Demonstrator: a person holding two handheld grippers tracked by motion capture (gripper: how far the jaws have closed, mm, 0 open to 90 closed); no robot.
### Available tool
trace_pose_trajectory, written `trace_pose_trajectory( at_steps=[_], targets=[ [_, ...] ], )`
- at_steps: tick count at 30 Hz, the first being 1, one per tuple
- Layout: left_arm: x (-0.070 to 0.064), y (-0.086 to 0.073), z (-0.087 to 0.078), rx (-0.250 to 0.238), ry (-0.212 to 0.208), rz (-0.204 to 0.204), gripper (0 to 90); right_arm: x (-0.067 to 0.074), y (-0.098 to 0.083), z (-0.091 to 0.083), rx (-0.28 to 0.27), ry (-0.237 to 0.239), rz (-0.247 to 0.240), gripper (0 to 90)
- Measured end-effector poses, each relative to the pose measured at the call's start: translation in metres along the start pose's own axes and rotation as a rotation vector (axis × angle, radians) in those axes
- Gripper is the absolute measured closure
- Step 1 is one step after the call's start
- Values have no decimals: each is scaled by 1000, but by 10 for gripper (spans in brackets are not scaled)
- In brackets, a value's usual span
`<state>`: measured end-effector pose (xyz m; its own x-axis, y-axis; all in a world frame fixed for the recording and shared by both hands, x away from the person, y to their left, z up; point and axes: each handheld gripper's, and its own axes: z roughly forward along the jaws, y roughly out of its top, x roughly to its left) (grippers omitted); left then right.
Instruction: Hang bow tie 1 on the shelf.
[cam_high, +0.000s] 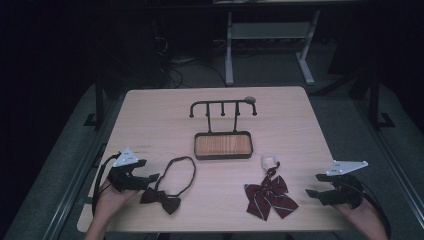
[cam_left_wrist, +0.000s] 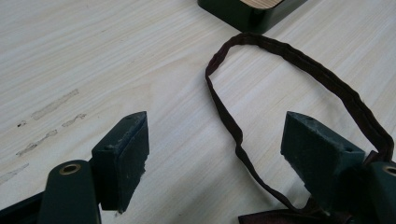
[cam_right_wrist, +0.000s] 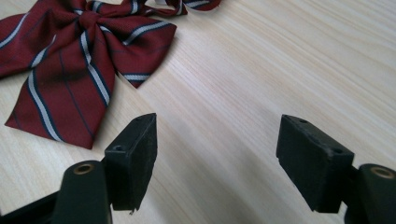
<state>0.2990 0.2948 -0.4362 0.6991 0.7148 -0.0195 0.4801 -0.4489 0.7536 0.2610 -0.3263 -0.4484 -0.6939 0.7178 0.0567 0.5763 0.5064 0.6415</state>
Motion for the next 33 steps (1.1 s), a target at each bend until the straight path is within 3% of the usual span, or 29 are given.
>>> trace_pose_trajectory(
  at_steps=[9,15,18,22,29,33],
  targets=[
    [-3,1,0,1,-16,29,238,6,5,-3,7,-14,-19,284],
    [-5,1,-3,0,-15,36,238,16,18,-6,17,-9,-76,298],
    [-5,1,-3,0,-9,40,238,20,26,-9,19,-7,-94,306],
    [-2,-1,-3,-6,-14,17,238,24,38,-12,6,0,-116,310],
    [-2,-1,-4,-5,-15,43,238,36,66,-14,27,27,-172,320],
    [-2,-2,-3,1,-19,37,238,37,79,-11,48,53,-185,328]
  ],
)
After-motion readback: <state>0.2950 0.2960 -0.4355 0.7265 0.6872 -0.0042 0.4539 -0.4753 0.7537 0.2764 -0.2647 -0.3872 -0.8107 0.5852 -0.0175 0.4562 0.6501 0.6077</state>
